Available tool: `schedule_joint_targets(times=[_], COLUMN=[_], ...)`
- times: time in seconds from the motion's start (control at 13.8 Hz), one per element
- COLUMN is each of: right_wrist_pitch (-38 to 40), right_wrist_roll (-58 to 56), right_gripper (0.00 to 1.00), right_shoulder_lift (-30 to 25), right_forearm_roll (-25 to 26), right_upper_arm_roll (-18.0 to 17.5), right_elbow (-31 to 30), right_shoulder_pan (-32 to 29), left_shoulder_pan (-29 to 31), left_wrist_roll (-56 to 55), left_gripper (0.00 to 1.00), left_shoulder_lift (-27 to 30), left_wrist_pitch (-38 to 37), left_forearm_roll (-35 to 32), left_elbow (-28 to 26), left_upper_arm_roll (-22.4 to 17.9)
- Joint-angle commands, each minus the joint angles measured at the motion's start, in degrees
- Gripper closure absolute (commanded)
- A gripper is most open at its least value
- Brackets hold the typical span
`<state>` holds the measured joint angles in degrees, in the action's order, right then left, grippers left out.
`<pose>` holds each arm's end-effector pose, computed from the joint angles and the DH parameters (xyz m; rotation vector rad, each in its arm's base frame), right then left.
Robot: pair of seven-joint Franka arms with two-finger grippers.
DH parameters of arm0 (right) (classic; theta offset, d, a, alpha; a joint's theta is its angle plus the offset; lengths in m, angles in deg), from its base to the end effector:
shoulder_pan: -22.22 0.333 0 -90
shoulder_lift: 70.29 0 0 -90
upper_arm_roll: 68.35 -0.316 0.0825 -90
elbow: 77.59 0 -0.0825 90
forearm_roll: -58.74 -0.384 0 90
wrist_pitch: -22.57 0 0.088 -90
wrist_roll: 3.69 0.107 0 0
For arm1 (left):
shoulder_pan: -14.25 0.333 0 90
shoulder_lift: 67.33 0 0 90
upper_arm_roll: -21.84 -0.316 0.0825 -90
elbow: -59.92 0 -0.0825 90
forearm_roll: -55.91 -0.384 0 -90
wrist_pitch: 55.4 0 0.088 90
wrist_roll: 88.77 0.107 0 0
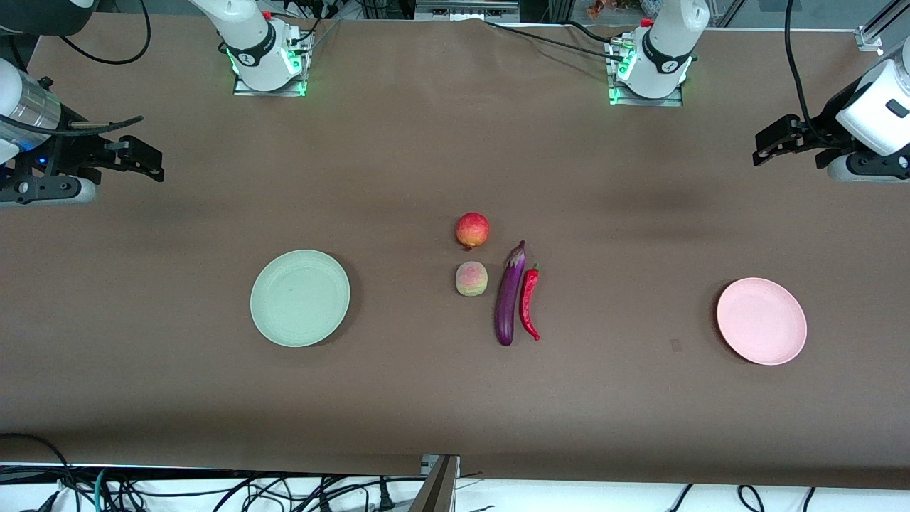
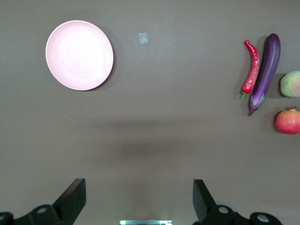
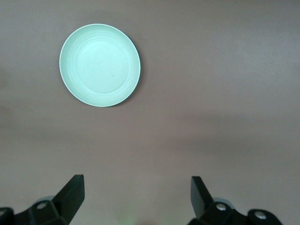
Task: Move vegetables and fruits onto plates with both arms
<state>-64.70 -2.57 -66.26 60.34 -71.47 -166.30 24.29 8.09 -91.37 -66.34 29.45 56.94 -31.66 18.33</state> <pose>0.5674 0.0474 0.5917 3.1069 0.1105 -0.1461 0.5381 -0.0267 0.6137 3.1232 -0.0026 -0.1578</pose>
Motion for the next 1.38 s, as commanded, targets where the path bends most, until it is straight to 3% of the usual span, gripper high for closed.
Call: schedule_joint_targets(times=[0.0, 0.29, 0.51, 1.3], right_wrist_pitch=[0.9, 0.9, 0.9, 0.8], right_wrist_roll=[-1.3, -1.2, -1.2, -1.0], right_gripper=[0.00, 0.00, 0.00, 0.00], right_shoulder_lift=[0.5, 0.5, 0.5, 0.7], right_forearm_roll=[0.1, 0.1, 0.0, -0.1], right_upper_arm_roll=[-0.4, -0.4, -0.4, -0.3], right_elbow=[1.4, 1.4, 1.4, 1.4], right_shoulder_pan=[-0.8, -0.8, -0.8, -0.8], left_shoulder_pan=[0.1, 0.4, 0.4, 0.7], left_wrist_roll=[1.4, 1.5, 2.1, 1.6], left_gripper=[0.00, 0.00, 0.00, 0.00], left_shoulder_lift=[-0.2, -0.2, -3.3, -2.8], left_wrist_pitch=[-1.4, -1.6, -3.7, -5.0], left_forearm_roll=[-1.6, -1.5, -0.9, -1.0], left_elbow=[1.1, 1.5, 5.5, 5.2], left_upper_arm_roll=[0.4, 0.2, 0.1, 0.0])
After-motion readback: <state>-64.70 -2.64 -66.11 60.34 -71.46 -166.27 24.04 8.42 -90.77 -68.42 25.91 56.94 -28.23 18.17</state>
